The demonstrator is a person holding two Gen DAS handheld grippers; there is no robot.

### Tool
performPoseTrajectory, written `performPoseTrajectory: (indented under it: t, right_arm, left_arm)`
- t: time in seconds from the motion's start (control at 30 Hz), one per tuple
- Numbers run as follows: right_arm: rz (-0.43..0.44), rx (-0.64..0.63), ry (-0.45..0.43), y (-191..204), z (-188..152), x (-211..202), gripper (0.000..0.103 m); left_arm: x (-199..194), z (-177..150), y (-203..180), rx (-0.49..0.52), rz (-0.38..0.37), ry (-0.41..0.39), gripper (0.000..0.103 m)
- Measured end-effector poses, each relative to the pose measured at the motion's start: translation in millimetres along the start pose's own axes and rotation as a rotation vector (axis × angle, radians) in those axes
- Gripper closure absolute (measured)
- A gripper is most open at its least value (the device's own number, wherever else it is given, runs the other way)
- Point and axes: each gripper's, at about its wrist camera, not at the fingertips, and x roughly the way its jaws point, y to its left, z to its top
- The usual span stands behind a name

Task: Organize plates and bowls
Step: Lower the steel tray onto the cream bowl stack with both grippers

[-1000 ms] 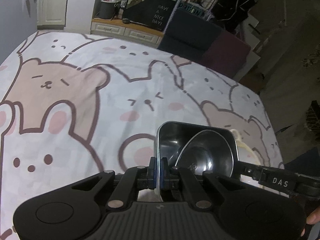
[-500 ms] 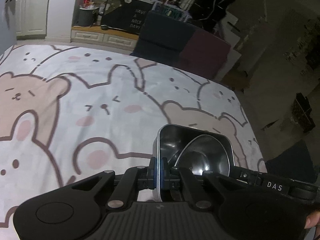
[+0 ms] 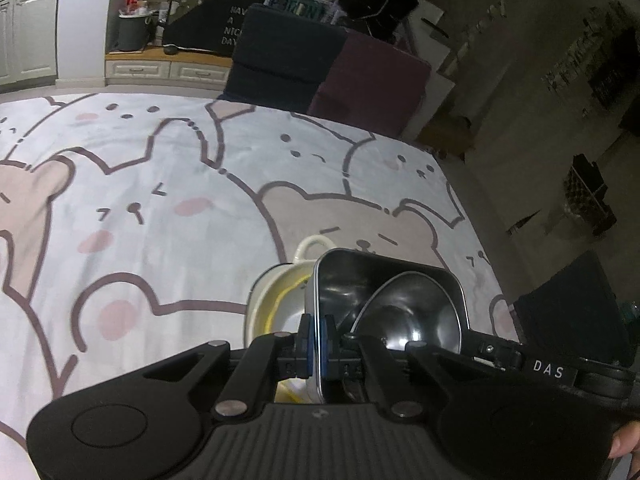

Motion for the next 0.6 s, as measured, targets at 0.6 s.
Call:
performPoseTrajectory:
  t: [0.6]
  right_arm:
    - [-0.042,0.008,0.036,-18.6,7.8,20.3,0.099]
  left_arm:
    - [41.4,3.5,5.8,-0.026,0.007,0.073,0.100]
